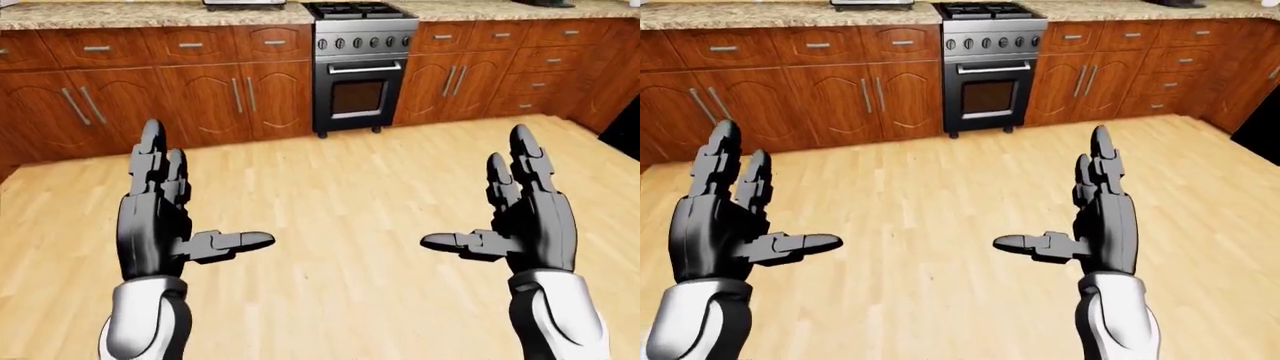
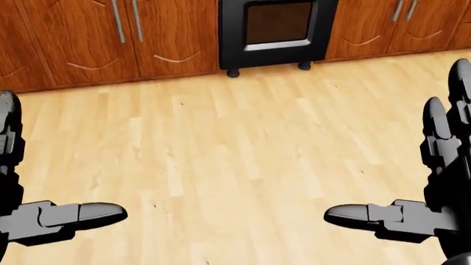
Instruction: Navigate to the stove.
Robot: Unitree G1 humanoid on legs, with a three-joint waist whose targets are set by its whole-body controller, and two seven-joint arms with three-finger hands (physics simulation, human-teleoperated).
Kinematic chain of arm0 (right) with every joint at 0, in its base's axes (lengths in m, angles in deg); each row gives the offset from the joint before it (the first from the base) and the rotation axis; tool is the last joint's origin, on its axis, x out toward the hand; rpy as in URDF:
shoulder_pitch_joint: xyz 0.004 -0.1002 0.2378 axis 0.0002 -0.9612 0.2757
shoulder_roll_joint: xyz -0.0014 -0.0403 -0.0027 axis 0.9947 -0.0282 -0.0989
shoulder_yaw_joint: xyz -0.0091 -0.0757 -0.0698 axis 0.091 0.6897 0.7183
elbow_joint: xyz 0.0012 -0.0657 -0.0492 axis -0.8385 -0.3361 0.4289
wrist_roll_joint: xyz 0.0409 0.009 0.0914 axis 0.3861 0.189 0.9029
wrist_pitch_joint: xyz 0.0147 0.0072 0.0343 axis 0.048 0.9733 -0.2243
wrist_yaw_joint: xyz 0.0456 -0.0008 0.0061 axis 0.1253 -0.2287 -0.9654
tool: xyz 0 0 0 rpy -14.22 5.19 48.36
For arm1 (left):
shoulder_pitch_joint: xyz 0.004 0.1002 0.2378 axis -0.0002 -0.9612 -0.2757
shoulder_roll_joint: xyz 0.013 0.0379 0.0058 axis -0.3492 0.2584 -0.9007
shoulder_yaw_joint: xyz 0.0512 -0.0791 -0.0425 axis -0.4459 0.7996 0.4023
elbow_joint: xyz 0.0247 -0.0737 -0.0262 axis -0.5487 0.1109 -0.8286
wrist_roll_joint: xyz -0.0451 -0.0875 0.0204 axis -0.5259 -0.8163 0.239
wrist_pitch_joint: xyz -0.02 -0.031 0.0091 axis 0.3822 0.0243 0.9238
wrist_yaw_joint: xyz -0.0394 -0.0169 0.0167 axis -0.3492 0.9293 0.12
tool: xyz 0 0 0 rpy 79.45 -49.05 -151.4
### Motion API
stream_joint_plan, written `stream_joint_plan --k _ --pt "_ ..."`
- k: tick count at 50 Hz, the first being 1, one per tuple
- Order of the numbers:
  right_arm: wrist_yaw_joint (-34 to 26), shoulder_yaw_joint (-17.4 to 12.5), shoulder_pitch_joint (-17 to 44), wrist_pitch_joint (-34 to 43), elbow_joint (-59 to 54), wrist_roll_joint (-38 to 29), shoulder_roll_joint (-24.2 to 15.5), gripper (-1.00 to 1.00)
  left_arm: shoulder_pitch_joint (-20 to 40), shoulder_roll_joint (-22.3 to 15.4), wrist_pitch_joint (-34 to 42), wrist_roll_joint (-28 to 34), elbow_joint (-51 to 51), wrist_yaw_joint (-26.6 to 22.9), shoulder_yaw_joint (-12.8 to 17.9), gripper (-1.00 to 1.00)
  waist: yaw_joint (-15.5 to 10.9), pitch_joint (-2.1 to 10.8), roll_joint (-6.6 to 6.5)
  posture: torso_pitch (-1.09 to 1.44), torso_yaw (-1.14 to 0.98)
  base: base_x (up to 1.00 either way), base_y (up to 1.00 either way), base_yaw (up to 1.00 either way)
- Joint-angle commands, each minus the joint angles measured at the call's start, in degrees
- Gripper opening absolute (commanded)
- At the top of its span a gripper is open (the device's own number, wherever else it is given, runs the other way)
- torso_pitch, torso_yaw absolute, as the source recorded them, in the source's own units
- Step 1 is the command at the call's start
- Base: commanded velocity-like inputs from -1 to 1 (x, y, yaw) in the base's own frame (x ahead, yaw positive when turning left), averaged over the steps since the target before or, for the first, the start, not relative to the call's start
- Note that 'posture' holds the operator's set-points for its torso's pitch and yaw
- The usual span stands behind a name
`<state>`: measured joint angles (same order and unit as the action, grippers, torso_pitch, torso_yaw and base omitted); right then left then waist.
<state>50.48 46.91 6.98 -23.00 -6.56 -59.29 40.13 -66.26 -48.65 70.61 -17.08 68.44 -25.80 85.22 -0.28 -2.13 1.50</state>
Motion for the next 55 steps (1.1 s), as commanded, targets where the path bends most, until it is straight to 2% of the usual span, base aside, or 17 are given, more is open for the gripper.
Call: stream_joint_plan --k 1,4,6,7,10,14,15,17,18,31,34,43,47,49,50,51,55 --pt "-0.15 0.66 0.85 -1.77 1.91 0.06 -0.02 1.00 0.76 -0.56 -1.42 0.20 2.09 0.19 1.07 1.00 -0.32 0.33 -0.27 0.00 0.00 0.00 -0.64 0.00" --pt "-0.20 0.71 0.65 -1.87 2.04 0.01 0.04 1.00 0.53 -0.46 -1.81 0.35 1.90 0.18 1.00 1.00 -0.47 -0.37 -3.31 0.00 0.00 0.00 -0.64 0.00" --pt "-0.23 0.75 0.62 -1.63 2.27 -0.02 0.04 1.00 0.60 -0.46 -1.85 0.25 1.80 0.15 1.18 1.00 -0.88 0.24 -6.97 0.00 0.00 0.00 -0.64 0.00" --pt "-0.27 0.80 0.56 -1.83 2.10 -0.09 0.06 1.00 0.58 -0.47 -1.95 0.28 1.72 0.17 1.16 1.00 -1.77 -0.35 -4.64 0.00 0.00 0.00 -0.63 0.00" --pt "-0.30 0.83 0.57 -1.90 2.07 -0.12 0.13 1.00 0.68 -0.52 -1.65 0.28 1.90 0.21 1.18 1.00 -1.33 1.31 -5.34 0.00 0.00 0.00 -0.57 0.00" --pt "-0.32 1.13 0.48 -1.74 2.43 -0.27 0.20 1.00 0.93 -0.61 -1.20 -0.03 2.13 0.24 1.59 1.00 -1.54 0.79 -3.07 0.00 0.00 0.00 -0.49 0.00" --pt "-0.28 1.17 0.51 -1.69 2.46 -0.34 0.21 1.00 0.89 -0.61 -0.96 -0.08 2.37 0.28 1.59 1.00 -1.59 0.73 -1.35 0.00 0.00 0.00 -0.23 0.00" --pt "-0.35 1.04 0.44 -2.09 2.06 -0.33 0.25 1.00 0.89 -0.64 -1.47 -0.08 1.84 0.23 1.66 1.00 -0.68 1.94 5.38 0.00 0.00 0.00 -0.21 0.00" --pt "-0.32 1.13 0.56 -1.87 2.20 -0.37 0.22 1.00 1.02 -0.67 -1.43 -0.16 1.79 0.24 1.72 1.00 -0.54 0.89 2.11 0.00 0.00 0.00 -0.23 0.00" --pt "-0.28 0.84 1.00 -0.74 3.04 -0.20 0.08 1.00 0.76 -0.61 -0.79 0.09 2.70 0.22 1.09 1.00 -0.68 0.17 -2.77 0.00 0.00 0.00 -0.21 0.00" --pt "-0.29 0.84 0.82 -0.98 2.91 -0.16 0.16 1.00 0.57 -0.54 -1.07 0.21 2.59 0.19 1.04 1.00 -0.73 0.87 -5.79 0.00 0.00 0.00 -0.20 0.00" --pt "-0.33 1.09 0.44 -2.19 1.90 -0.42 0.32 1.00 0.52 -0.42 -1.58 0.34 2.06 0.12 1.04 1.00 -1.01 1.09 -3.66 0.00 0.00 0.00 -0.32 0.00" --pt "-0.38 1.17 0.10 -2.57 1.78 -0.47 0.42 1.00 0.34 -0.39 -1.60 0.21 2.24 0.09 1.21 1.00 -1.30 1.17 -0.32 0.00 0.00 0.00 -0.37 0.00" --pt "-0.39 1.13 0.11 -2.38 1.98 -0.44 0.40 1.00 0.18 -0.35 -2.09 0.25 1.86 0.03 1.20 1.00 -0.97 2.33 4.06 0.00 0.00 0.00 -0.39 0.00" --pt "-0.40 1.16 0.01 -2.57 1.86 -0.50 0.41 1.00 0.08 -0.34 -2.31 0.29 1.72 0.00 1.18 1.00 -0.47 1.38 1.21 0.00 0.00 0.00 -0.38 0.00" --pt "-0.39 1.14 -0.06 -2.50 1.98 -0.48 0.46 1.00 0.13 -0.34 -2.29 0.26 1.71 0.01 1.20 1.00 -0.73 0.97 1.69 0.00 0.00 0.00 -0.38 0.00" --pt "-0.46 1.25 -0.28 -2.92 1.72 -0.61 0.55 1.00 0.02 -0.30 -2.50 0.24 1.62 0.00 1.19 1.00 -0.61 0.66 -0.51 0.00 0.00 0.00 -0.38 0.00"
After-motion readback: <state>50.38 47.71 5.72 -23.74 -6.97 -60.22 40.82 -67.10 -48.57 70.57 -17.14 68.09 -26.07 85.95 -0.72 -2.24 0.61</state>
